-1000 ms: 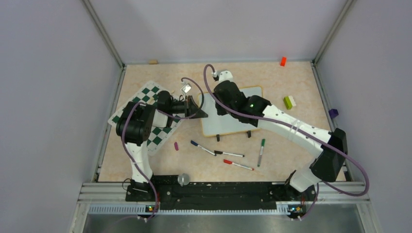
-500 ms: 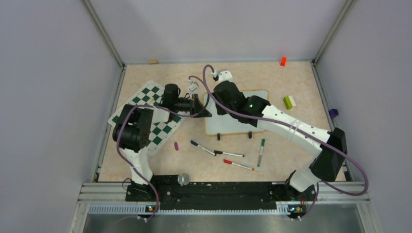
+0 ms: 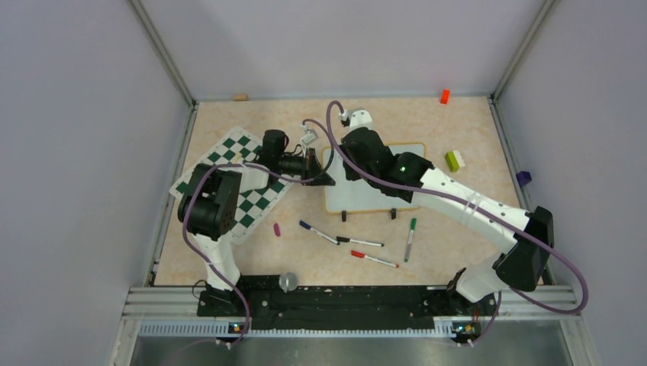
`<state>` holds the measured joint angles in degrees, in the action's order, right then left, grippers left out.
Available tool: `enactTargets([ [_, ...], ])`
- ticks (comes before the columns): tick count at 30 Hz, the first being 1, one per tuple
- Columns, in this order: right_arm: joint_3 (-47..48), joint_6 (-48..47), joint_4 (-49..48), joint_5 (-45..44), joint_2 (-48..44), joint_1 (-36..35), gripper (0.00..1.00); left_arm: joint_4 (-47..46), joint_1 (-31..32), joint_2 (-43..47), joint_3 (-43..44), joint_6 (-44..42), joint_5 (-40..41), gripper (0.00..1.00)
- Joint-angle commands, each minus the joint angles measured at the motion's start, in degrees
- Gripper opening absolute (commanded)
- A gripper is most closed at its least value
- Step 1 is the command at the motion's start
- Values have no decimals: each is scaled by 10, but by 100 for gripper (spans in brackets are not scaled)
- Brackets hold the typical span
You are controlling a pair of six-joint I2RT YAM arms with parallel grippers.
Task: Write a sentence on the whiteboard
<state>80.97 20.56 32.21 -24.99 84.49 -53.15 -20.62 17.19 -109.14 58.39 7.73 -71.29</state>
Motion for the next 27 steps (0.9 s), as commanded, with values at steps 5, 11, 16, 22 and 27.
enactTargets([
  [5, 16, -9, -28, -15, 19, -6, 0, 35, -1, -6, 8, -25, -6, 0],
  [11, 34, -14, -28, -16, 42, -6, 0, 33, -2, -5, 6, -24, -7, 0],
  [16, 45, -17, -28, -19, 55, -6, 0, 32, -2, -5, 6, -24, -8, 0],
  [22, 55, -21, -30, -22, 63, -6, 0, 32, -2, -4, 6, -24, -8, 0],
  [27, 61, -25, -29, -28, 74, -6, 0, 31, -2, -4, 5, -25, -8, 0],
])
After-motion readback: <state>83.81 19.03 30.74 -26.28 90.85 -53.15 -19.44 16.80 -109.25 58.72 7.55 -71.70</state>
